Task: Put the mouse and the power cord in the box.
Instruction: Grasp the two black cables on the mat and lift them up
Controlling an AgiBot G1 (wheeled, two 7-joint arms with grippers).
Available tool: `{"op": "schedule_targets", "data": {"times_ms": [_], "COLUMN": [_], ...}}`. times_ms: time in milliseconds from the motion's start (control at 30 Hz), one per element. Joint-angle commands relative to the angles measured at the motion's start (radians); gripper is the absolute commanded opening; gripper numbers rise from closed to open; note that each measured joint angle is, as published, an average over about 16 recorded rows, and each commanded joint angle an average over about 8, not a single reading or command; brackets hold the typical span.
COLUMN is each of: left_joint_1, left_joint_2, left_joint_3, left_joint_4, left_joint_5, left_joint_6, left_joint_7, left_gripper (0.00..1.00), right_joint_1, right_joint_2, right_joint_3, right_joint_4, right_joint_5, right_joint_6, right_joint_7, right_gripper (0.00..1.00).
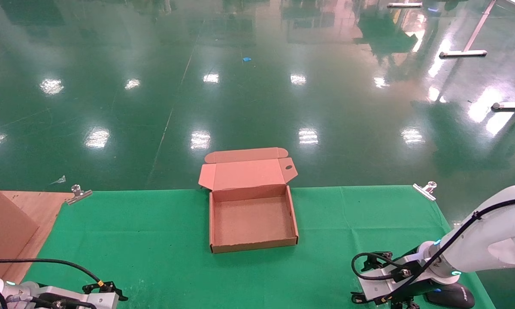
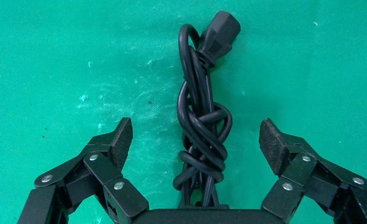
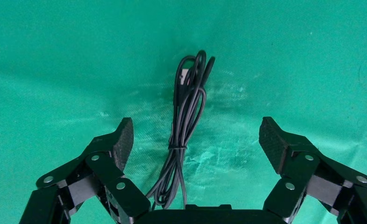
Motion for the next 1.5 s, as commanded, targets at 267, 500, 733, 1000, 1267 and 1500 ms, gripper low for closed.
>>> {"op": "schedule_targets", "data": {"times_ms": [267, 500, 733, 1000, 1267, 1500], "left_joint_1": [-0.013, -0.022, -0.03, -0.041, -0.061, -0.138], "left_joint_2": [0.008, 0.013, 0.02, 0.03, 0.028, 0.013], "left_joint_3": [-0.002, -0.005, -0.008, -0.009, -0.01, -0.009], "left_joint_4": [0.042, 0.066, 0.093, 0.121, 0.145, 0.134], "left_joint_5": [-0.003, -0.008, -0.014, -0.016, -0.017, -0.014], "left_joint_6": [0.001, 0.005, 0.012, 0.009, 0.023, 0.069], "left_joint_7": [0.032, 0.053, 0.068, 0.087, 0.105, 0.114], "left_gripper": [0.0, 0.0, 0.0, 0.0, 0.0, 0.0], "right_joint_1": [0.01, 0.007, 0.001, 0.002, 0.017, 0.078], "right_joint_2": [-0.011, -0.01, -0.006, -0.001, 0.006, 0.008], "right_joint_3": [0.001, 0.006, 0.008, 0.013, 0.02, 0.035], "right_joint_4": [-0.044, -0.064, -0.076, -0.08, -0.083, -0.072], "right_joint_5": [0.001, 0.008, 0.011, 0.018, 0.028, 0.05], "right_joint_6": [0.016, 0.015, 0.016, 0.012, -0.008, -0.061], "right_joint_7": [-0.02, -0.034, -0.044, -0.055, -0.061, -0.062], "right_gripper": [0.0, 0.0, 0.0, 0.0, 0.0, 0.0]}}
